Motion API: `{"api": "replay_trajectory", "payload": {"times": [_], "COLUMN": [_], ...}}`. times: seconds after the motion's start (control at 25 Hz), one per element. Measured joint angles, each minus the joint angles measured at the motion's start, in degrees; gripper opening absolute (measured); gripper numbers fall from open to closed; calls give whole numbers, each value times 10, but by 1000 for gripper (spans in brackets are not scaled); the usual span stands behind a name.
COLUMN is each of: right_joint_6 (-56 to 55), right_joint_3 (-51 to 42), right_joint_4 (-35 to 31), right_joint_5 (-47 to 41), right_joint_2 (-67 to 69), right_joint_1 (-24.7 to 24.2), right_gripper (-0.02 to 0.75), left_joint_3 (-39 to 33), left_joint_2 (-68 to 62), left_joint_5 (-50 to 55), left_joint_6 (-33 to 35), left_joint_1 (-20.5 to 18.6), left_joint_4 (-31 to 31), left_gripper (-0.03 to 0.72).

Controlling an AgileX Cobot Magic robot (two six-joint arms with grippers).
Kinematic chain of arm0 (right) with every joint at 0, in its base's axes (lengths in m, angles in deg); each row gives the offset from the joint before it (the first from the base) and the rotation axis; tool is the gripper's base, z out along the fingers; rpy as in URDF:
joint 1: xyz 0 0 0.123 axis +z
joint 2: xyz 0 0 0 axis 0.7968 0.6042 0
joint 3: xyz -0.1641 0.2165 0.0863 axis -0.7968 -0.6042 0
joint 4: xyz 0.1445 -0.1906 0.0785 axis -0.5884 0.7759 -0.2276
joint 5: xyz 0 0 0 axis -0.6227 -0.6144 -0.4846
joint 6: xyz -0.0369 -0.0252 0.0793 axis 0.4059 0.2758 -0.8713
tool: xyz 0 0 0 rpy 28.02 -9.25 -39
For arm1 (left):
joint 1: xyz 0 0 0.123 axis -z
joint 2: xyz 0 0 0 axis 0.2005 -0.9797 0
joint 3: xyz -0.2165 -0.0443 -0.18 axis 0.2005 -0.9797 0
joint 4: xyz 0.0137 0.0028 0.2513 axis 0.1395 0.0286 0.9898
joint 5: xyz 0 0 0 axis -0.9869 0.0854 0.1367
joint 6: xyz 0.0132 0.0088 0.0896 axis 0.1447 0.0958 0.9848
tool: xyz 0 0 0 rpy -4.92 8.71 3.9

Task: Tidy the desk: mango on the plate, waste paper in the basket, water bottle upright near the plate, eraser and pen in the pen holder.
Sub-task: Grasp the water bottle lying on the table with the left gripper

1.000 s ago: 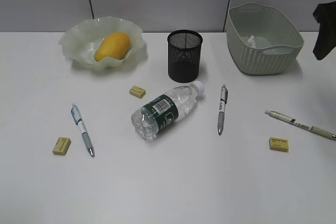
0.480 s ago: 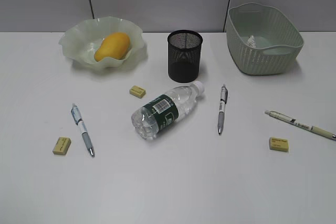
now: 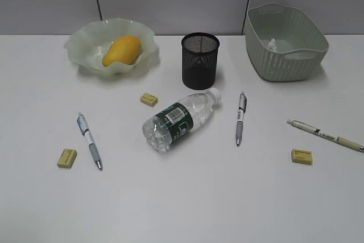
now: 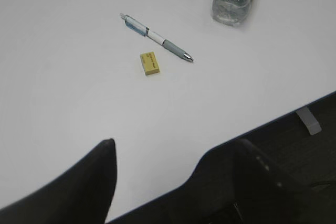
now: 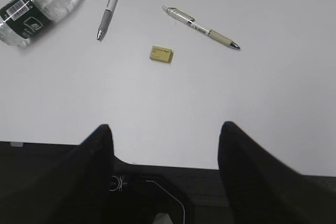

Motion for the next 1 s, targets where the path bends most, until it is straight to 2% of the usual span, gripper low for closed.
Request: {"api": "replay_trajectory", "payload": {"times": [0.4,0.76,1.0], "right_joint_6": [0,9,11], "right_joint_3": [-135,-215,-226], "right_joint_4": [44,70,81], "right_joint_5": [-1,0,44], "right_joint_2": [-178,-209,-209], "right_joint_1": [0,0,0], "right_gripper": [497,496,496], "left_joint_3": [0,9,47], "left_joint_2": [0,-5,-108], "left_joint_5": [0,-20,-96], "left_joint_6": [0,5,18], "left_joint_1": [0,0,0], "left_joint_4": [0,5,5], "left_gripper": [519,519,519]}}
